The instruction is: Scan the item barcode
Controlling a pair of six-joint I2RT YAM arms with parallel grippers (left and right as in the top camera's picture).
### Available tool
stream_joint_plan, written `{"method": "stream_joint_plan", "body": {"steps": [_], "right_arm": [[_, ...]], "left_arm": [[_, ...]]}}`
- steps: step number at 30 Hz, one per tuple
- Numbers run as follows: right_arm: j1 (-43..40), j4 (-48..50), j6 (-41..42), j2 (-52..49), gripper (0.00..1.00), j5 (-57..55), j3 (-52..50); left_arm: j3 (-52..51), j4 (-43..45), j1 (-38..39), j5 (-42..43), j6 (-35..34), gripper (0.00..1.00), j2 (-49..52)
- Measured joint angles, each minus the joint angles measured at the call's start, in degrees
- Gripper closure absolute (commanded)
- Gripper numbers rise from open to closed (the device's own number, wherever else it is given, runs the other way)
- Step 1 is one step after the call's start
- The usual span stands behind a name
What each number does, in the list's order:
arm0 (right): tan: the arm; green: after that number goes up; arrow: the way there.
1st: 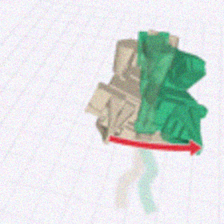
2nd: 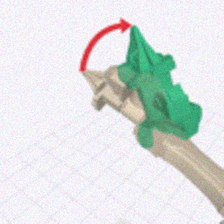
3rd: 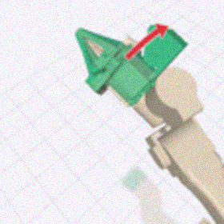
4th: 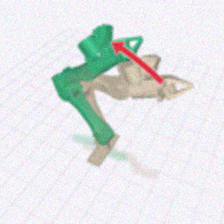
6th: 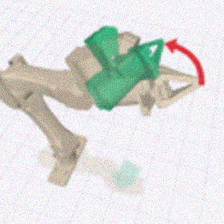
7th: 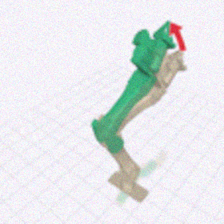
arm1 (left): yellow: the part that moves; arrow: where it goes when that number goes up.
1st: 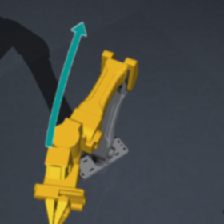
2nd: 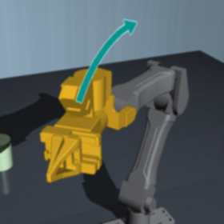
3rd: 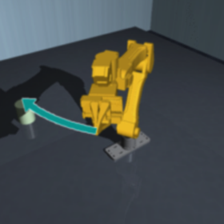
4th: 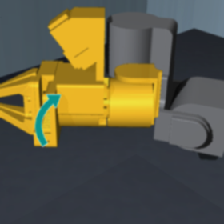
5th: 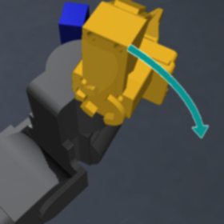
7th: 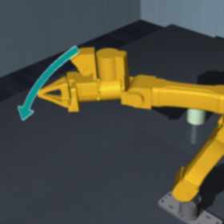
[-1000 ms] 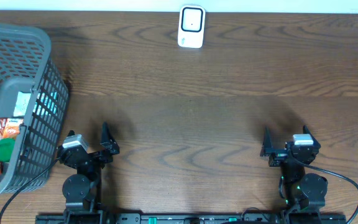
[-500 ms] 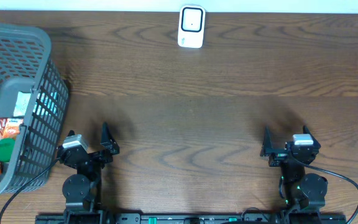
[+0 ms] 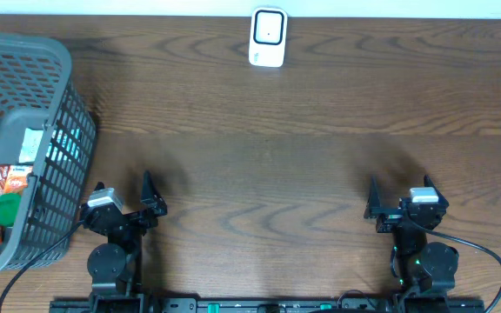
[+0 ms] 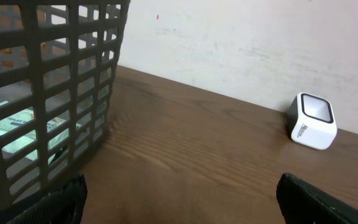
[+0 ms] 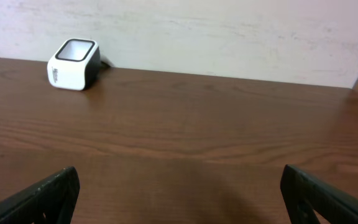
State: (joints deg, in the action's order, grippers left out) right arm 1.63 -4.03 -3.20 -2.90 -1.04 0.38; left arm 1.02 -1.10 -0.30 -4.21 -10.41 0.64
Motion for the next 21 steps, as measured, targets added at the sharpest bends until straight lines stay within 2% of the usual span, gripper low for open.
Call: {"method": "stream_joint_plan", "body": {"steps": [21], "right_arm": [[0.0, 0.0, 0.0, 0.0, 0.01, 0.0, 0.0]], "left_arm": [[0.09, -0.02, 0.0, -0.61, -0.02, 0.02, 0.0]]}}
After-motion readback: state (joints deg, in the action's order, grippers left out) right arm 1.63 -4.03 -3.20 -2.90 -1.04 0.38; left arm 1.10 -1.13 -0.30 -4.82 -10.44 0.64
